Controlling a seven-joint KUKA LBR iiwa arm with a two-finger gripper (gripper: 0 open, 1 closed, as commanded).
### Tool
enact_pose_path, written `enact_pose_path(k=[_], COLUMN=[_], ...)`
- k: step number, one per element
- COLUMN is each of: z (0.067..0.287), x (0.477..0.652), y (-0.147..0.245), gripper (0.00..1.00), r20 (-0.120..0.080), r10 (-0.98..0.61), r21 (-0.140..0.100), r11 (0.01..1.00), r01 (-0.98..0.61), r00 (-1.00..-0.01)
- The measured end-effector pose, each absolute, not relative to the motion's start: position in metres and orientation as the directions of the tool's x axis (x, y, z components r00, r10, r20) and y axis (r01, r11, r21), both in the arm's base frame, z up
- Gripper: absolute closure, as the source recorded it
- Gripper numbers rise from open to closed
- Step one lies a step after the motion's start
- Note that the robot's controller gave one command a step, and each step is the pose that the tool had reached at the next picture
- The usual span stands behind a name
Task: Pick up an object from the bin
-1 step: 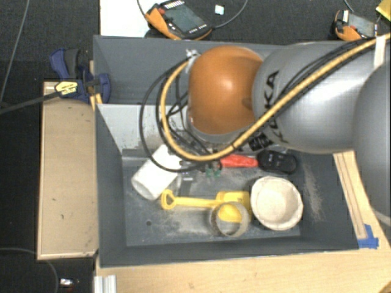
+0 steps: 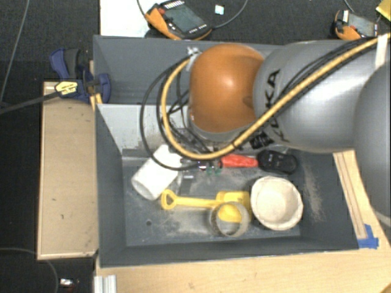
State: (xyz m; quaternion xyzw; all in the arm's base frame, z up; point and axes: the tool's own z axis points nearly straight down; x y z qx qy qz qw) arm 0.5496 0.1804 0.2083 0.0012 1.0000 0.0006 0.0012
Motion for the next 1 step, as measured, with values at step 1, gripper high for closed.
enact_pose_path(k=[1], z=[0.0663], x=[0.5414], y=[0.0993], gripper=[0.0], r20=[0.003], r10=[-0.049], r21=[0.0], r11=[0.999], r01=[-0.049], r00=[-0.999])
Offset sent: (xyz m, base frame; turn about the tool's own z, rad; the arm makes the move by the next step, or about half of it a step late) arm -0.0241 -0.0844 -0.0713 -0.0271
